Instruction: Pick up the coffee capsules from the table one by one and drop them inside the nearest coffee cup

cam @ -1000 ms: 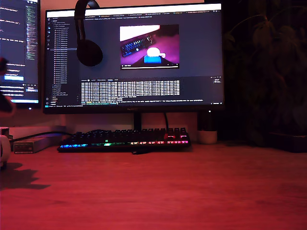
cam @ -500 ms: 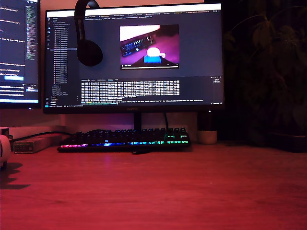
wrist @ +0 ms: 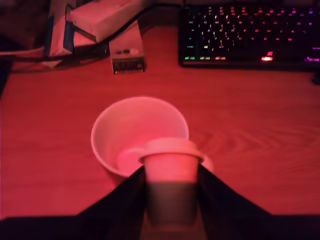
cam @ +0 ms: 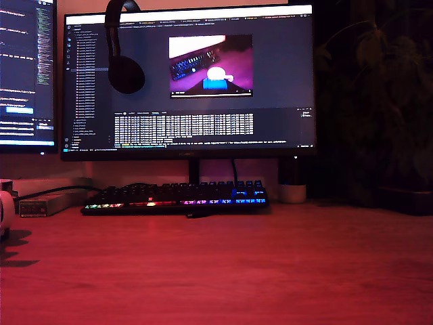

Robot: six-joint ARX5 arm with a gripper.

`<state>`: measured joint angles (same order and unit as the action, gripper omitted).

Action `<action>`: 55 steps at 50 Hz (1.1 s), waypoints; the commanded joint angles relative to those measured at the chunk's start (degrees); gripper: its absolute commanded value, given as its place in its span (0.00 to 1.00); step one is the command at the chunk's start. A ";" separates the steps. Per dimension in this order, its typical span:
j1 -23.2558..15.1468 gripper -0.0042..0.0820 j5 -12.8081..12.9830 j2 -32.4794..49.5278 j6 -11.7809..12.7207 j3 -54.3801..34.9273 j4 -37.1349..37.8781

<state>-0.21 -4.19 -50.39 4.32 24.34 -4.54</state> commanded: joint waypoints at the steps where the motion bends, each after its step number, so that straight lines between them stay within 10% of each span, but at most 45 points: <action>1: -0.33 0.30 0.17 -0.24 0.39 1.38 -0.39; 55: -0.94 0.30 -1.33 -24.11 0.26 28.24 -22.18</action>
<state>-0.89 -5.48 -73.60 4.34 51.64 -26.24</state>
